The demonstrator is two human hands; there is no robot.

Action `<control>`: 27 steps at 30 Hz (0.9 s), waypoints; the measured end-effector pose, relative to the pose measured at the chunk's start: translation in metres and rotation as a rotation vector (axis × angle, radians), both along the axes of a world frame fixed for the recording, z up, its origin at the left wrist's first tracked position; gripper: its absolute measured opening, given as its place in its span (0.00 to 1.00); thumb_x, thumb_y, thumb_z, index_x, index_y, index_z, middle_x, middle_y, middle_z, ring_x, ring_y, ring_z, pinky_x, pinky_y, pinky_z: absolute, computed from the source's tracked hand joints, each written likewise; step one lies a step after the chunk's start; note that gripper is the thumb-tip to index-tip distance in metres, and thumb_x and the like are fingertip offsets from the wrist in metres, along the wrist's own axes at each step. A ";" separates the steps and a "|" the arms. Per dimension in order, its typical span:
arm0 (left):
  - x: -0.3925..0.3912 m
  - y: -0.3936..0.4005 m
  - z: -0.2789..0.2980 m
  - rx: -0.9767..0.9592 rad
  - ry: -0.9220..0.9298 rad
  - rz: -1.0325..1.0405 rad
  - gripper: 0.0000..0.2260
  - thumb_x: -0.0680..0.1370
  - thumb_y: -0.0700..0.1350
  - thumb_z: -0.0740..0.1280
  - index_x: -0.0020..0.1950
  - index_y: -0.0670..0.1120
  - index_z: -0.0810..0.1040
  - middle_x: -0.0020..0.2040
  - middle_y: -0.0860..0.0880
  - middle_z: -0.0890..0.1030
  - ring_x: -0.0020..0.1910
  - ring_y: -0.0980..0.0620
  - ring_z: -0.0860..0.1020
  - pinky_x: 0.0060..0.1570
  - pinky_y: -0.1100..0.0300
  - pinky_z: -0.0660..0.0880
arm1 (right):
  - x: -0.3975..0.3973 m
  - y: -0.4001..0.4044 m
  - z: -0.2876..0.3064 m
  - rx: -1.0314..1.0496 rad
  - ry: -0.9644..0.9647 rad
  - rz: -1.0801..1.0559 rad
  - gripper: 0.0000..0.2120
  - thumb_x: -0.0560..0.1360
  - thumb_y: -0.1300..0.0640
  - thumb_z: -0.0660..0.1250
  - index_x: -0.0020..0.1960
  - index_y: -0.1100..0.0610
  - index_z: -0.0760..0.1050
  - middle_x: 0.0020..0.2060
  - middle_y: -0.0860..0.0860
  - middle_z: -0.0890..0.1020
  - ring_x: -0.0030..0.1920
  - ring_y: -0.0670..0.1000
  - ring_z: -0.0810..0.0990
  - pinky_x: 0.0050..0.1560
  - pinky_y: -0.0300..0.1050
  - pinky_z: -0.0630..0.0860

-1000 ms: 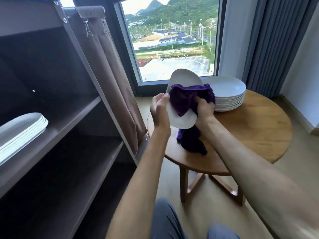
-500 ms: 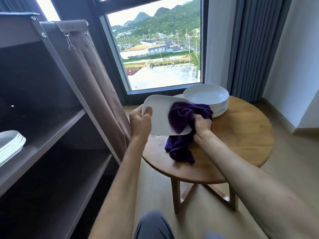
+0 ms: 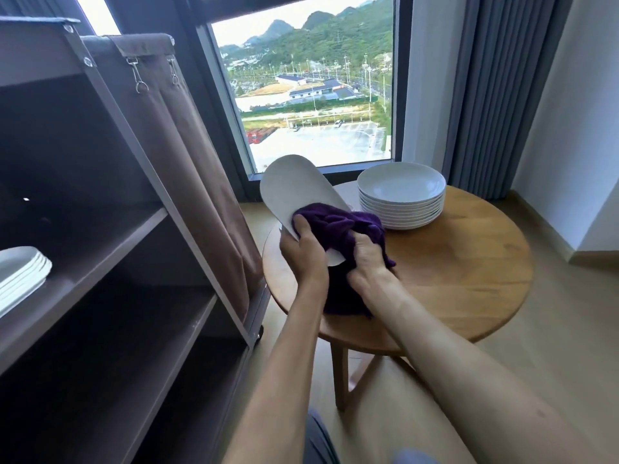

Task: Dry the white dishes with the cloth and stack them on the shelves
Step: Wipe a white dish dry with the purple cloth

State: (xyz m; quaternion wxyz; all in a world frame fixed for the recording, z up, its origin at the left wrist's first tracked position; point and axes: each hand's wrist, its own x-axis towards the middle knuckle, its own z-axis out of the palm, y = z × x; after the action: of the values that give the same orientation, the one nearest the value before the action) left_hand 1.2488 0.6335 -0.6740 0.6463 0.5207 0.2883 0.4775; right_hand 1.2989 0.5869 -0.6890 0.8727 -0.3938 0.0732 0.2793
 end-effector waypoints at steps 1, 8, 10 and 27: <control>-0.002 0.004 0.002 0.039 0.046 0.005 0.08 0.85 0.49 0.62 0.47 0.57 0.75 0.45 0.60 0.80 0.43 0.64 0.80 0.42 0.72 0.74 | 0.004 -0.008 0.001 -0.027 -0.050 0.003 0.15 0.72 0.69 0.70 0.58 0.70 0.79 0.55 0.67 0.82 0.52 0.65 0.82 0.60 0.64 0.79; -0.026 0.030 0.039 0.419 0.254 -0.302 0.17 0.69 0.64 0.75 0.38 0.51 0.82 0.35 0.55 0.84 0.37 0.57 0.83 0.37 0.59 0.79 | 0.021 -0.028 0.010 -0.065 -0.281 0.174 0.11 0.73 0.71 0.67 0.54 0.65 0.79 0.47 0.64 0.83 0.48 0.63 0.82 0.55 0.61 0.79; -0.033 0.037 0.051 0.487 0.442 -0.401 0.17 0.64 0.64 0.78 0.39 0.52 0.83 0.36 0.55 0.85 0.39 0.55 0.84 0.38 0.57 0.81 | 0.024 -0.028 0.015 -0.046 -0.283 0.168 0.16 0.74 0.70 0.67 0.62 0.69 0.76 0.53 0.67 0.82 0.52 0.64 0.82 0.59 0.65 0.78; -0.033 0.011 0.022 0.255 0.105 0.063 0.07 0.82 0.38 0.64 0.57 0.46 0.79 0.42 0.55 0.81 0.43 0.53 0.81 0.45 0.64 0.78 | 0.033 -0.014 0.006 -0.062 -0.047 -0.186 0.08 0.73 0.70 0.68 0.50 0.62 0.78 0.47 0.59 0.81 0.47 0.59 0.81 0.56 0.61 0.79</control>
State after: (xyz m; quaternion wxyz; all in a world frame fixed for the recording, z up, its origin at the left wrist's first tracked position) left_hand 1.2158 0.6444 -0.6517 0.5434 0.6137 0.2750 0.5025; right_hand 1.3316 0.5729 -0.6832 0.8838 -0.4184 0.0974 0.1855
